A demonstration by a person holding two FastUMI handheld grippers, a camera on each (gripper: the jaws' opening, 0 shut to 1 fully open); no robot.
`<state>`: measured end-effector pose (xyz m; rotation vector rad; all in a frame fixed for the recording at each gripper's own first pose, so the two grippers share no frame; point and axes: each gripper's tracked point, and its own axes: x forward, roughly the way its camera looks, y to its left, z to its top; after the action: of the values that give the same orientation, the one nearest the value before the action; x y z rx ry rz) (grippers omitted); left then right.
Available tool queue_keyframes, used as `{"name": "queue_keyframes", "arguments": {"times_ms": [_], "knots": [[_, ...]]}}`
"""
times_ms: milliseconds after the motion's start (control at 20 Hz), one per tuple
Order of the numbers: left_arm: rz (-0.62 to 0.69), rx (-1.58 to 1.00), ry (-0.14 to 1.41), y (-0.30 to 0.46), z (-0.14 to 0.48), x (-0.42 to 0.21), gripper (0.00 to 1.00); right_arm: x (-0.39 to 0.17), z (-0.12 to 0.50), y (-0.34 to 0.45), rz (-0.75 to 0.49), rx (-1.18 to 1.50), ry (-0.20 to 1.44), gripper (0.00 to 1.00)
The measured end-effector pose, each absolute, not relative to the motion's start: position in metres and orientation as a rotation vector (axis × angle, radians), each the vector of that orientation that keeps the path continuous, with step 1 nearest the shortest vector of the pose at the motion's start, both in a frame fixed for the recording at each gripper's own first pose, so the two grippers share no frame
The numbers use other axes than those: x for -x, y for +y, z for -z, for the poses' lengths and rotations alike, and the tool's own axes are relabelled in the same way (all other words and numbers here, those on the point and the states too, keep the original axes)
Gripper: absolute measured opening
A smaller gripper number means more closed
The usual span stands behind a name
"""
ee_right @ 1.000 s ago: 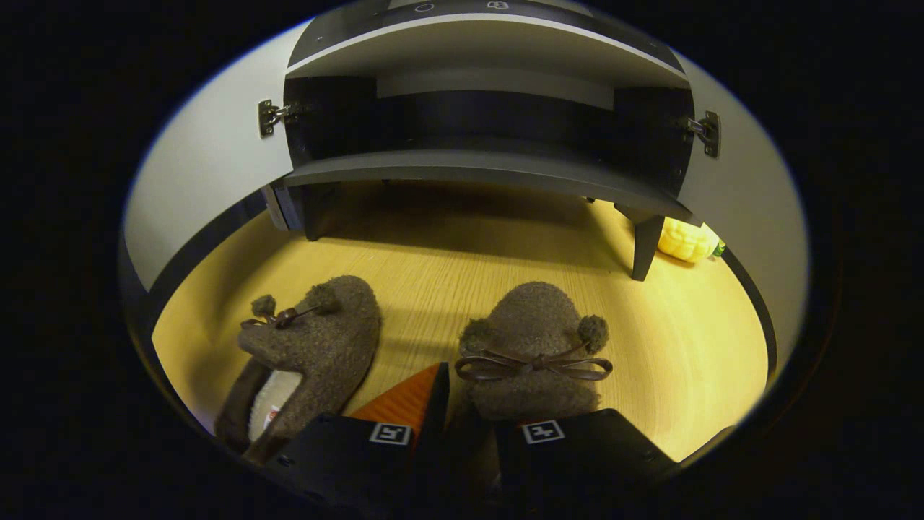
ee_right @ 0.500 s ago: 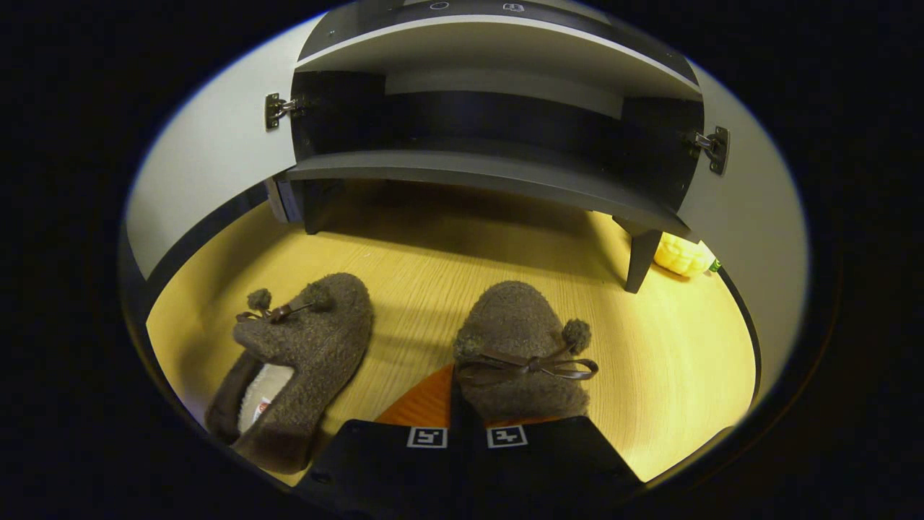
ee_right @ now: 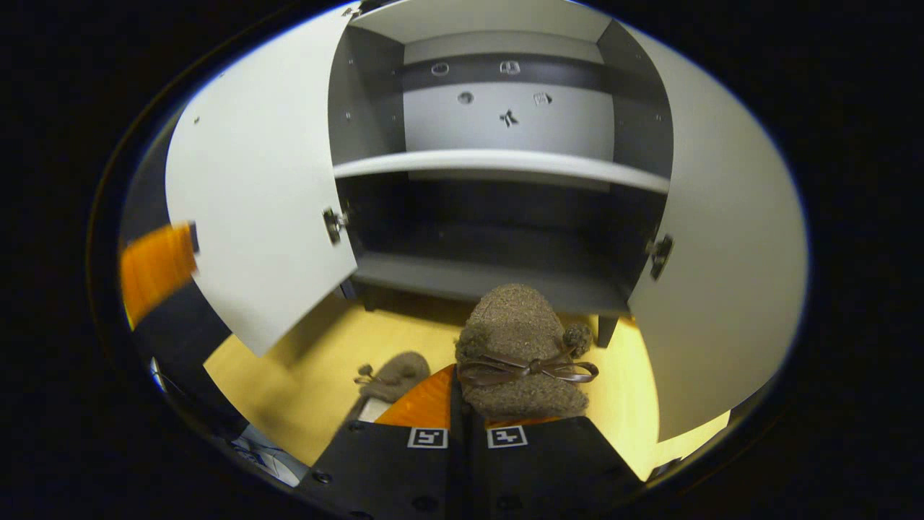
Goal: Grab one shoe with the right hand and put it into the shoe cabinet, grab the other shoe with the left hand and put it into the shoe cabinet; then close the right door with the right hand and the left door with the left hand.
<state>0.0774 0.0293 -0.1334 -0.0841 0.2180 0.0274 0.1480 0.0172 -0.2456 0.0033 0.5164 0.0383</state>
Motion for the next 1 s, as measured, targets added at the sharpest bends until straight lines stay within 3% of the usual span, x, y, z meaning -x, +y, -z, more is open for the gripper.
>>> {"name": "queue_keyframes", "arguments": {"times_ms": [250, 550, 800, 1000], "knots": [[0.025, 0.177, 0.152, 0.011, 0.112, -0.058, 0.95, -0.194, 0.140, 0.010, -0.044, 0.021, 0.327, 0.05], [0.023, 0.185, 0.138, 0.000, 0.103, -0.050, 0.95, -0.269, 0.063, -0.010, -0.028, 0.061, 0.189, 0.05], [-0.045, 0.084, 0.167, 0.006, 0.108, -0.053, 0.95, -0.358, 0.046, -0.034, 0.010, 0.102, 0.179, 0.05], [-0.068, 0.175, 0.197, 0.005, 0.120, -0.054, 0.95, -0.428, 0.063, -0.055, 0.037, 0.130, 0.258, 0.05]]}}
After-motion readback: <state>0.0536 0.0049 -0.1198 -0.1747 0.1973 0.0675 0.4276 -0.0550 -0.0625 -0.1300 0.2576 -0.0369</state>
